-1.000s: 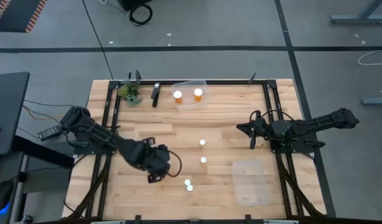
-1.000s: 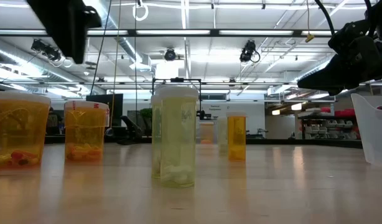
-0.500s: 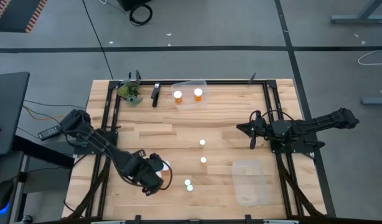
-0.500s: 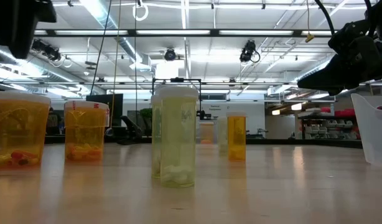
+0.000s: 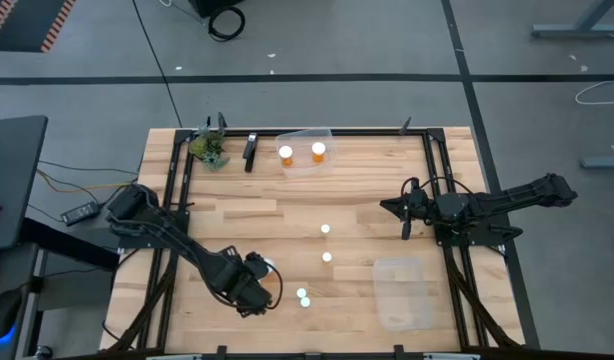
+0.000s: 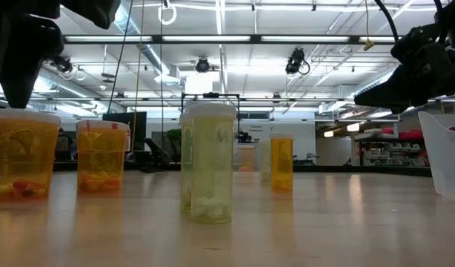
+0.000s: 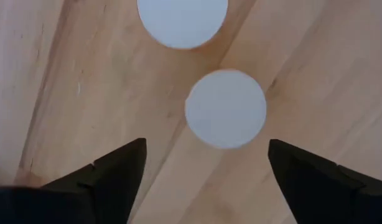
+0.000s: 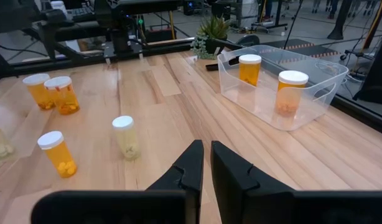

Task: Pick and place medicine bottles into bin by pill shape (circle, oval)
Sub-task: Put the big orange pill bottle into the top transparent bin

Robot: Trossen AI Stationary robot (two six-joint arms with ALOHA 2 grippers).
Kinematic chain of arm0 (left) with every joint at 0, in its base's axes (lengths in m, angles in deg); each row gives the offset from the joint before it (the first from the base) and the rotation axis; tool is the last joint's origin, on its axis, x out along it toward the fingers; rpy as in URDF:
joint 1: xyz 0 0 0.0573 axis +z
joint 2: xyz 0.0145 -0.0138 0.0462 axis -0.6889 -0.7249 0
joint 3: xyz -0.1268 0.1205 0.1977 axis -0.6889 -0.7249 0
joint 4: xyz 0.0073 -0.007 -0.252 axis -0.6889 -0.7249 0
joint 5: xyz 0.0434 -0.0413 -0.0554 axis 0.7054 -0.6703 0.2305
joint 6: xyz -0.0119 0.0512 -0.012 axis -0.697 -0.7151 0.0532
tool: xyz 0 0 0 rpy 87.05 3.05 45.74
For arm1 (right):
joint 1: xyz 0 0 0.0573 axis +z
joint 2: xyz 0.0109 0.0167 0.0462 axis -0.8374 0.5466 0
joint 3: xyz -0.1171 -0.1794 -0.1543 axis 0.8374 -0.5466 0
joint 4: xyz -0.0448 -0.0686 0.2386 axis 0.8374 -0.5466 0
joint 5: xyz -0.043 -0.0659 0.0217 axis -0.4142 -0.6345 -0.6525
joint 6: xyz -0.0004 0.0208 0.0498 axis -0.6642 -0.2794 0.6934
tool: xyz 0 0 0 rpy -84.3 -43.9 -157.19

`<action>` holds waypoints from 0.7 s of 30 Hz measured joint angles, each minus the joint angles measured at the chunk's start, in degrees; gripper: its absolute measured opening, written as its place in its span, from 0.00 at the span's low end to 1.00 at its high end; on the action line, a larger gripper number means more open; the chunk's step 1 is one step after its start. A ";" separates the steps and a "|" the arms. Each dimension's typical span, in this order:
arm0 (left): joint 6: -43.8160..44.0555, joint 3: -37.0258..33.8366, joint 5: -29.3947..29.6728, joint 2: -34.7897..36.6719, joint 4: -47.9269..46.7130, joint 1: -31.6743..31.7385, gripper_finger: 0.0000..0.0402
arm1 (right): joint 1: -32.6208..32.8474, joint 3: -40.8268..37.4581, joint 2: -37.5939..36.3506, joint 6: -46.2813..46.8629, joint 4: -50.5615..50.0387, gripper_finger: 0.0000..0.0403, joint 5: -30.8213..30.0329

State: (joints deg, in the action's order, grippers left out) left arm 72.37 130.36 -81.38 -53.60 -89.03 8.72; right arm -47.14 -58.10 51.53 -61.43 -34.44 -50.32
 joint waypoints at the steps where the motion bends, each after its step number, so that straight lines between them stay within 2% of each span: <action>1: -0.23 -0.02 0.33 -0.04 -0.01 0.00 0.88 | -0.01 0.00 0.00 0.00 -0.01 0.09 -0.01; 8: -0.88 -0.25 1.81 0.00 2.32 0.19 0.89 | -0.01 0.00 0.00 0.00 -0.03 0.09 -0.01; 15: -0.71 -6.42 1.96 0.05 8.70 0.72 0.88 | -0.01 0.00 0.00 0.00 -0.07 0.09 -0.01; 21: -1.48 -8.76 2.22 0.05 13.59 1.31 0.87 | -0.01 0.00 0.00 0.00 -0.09 0.09 0.00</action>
State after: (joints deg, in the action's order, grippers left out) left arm 70.89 121.60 -79.16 -53.55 -75.44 10.02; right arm -47.15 -58.10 51.53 -61.43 -34.53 -50.32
